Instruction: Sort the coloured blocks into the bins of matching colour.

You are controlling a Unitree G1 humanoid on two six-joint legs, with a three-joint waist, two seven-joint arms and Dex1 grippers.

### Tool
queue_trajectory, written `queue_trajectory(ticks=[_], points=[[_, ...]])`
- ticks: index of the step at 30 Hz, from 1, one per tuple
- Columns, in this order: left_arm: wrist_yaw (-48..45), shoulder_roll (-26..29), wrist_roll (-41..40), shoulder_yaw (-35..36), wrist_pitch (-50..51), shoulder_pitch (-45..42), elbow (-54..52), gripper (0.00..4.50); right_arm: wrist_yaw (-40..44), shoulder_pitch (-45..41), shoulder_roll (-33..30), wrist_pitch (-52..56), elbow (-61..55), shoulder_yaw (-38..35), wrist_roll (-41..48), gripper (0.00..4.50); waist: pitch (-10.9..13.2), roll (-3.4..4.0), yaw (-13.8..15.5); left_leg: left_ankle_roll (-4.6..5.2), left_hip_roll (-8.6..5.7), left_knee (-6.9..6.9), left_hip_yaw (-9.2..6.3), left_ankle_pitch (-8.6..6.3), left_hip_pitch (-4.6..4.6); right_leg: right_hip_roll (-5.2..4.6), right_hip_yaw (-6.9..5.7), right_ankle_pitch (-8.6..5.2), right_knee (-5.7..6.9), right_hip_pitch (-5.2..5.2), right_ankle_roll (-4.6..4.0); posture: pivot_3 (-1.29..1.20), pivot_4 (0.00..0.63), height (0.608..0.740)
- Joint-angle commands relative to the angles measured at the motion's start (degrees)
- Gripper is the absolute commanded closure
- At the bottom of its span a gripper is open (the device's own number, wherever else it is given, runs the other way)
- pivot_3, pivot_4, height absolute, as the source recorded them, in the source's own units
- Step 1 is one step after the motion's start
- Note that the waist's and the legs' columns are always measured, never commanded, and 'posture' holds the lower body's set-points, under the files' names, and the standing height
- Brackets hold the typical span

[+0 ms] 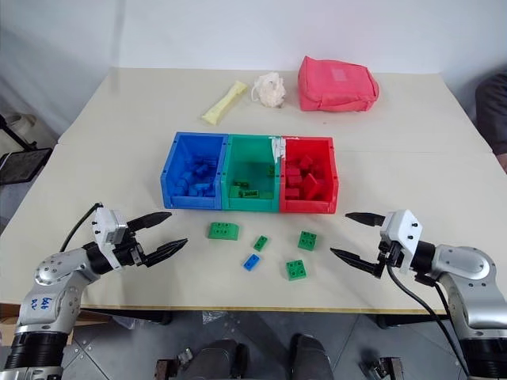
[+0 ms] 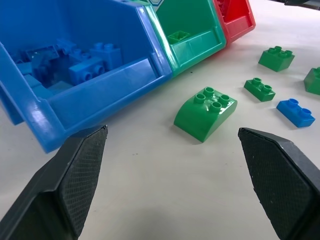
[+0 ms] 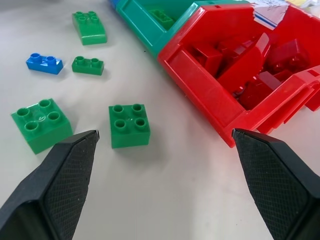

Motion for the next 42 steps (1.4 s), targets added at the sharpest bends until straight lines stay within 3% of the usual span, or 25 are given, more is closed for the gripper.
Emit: queue_trajectory(ticks=[1, 8, 18, 24, 29, 34, 36, 42], points=[[0.07, -0.36, -0.79, 0.08, -0.62, -1.2, -1.75, 0.05, -1.22, -1.0, 0.39, 1.14, -2.42, -1.3, 1.39, 0.05, 0.0, 0.0, 0.01, 0.0, 0.0, 0.0, 0.0, 0.0, 0.0, 0.0, 0.0, 0.0, 0.0, 0.0, 0.0, 0.0, 0.15, 0.74], [-0.13, -0.39, -2.51, -0.5, 4.03, -2.41, -2.34, 0.05, -2.24, -0.7, -1.48, 4.34, -3.26, -2.15, 0.69, 0.05, 0.0, 0.0, 0.09, 0.0, -0.01, 0.01, -0.02, 0.0, -0.01, 0.0, 0.0, 0.0, 0.01, 0.0, 0.0, 0.0, 0.15, 0.74], [-9.79, 0.44, -0.32, -3.56, -3.73, -3.77, 3.77, 0.05, 0.39, 10.1, -11.3, 10.73, -7.15, -13.56, 1.43, 0.05, 0.0, 0.02, 0.17, 0.02, -0.01, 0.01, 0.02, 0.0, -0.01, 0.0, -0.03, 0.0, -0.01, 0.02, 0.0, 0.0, 0.15, 0.74], [-11.92, 0.47, 0.17, -4.05, -6.37, -4.17, 6.39, 0.05, 0.66, 13.08, -11.69, 14.39, -11.99, -15.41, 2.72, 0.05, 0.01, 0.02, 0.02, 0.02, 0.01, 0.01, 0.07, 0.0, 0.02, 0.01, -0.03, 0.0, -0.02, 0.04, 0.0, 0.0, 0.15, 0.74], [-11.86, 0.47, -0.52, -3.73, -6.43, -2.28, 3.89, 0.05, 0.67, 11.28, -11.65, 17.85, -16.41, -12.17, 4.13, 0.05, 0.01, 0.02, 0.1, 0.02, 0.0, 0.02, 0.04, -0.01, 0.01, -0.03, 0.0, 0.0, -0.04, 0.05, 0.0, 0.0, 0.15, 0.74], [-11.13, 1.22, -1.8, -3.34, -4.15, 1.7, -2.75, 0.05, 0.26, 4.85, -11.6, 23.01, -21.59, -3.0, 4.94, 0.05, 0.02, 0.04, -0.02, 0.0, 0.06, 0.02, -0.01, -0.02, 0.0, -0.02, 0.01, 0.0, -0.11, 0.01, -0.01, 0.0, 0.15, 0.74], [-12.46, 1.84, -1.87, -3.79, -4.73, 3.43, -5.04, 0.05, 0.8, -0.06, -10.39, 24.89, -23.02, 3.99, 4.17, 0.05, 0.03, 0.05, 0.0, -0.01, 0.06, 0.02, -0.02, -0.02, 0.0, -0.03, 0.02, 0.0, -0.25, 0.02, -0.01, 0.0, 0.15, 0.74], [-12.8, 2.59, -1.85, -4.6, -3.37, 2.87, -6.04, 0.05, 3.86, -7.91, -8.43, 23.05, -19.38, 15.12, -0.53, 0.05, 0.04, 0.07, 0.34, -0.01, 0.0, 0.03, -0.09, -0.02, -0.04, -0.06, -0.02, 0.0, -0.3, 0.01, -0.01, 0.0, 0.15, 0.74]])
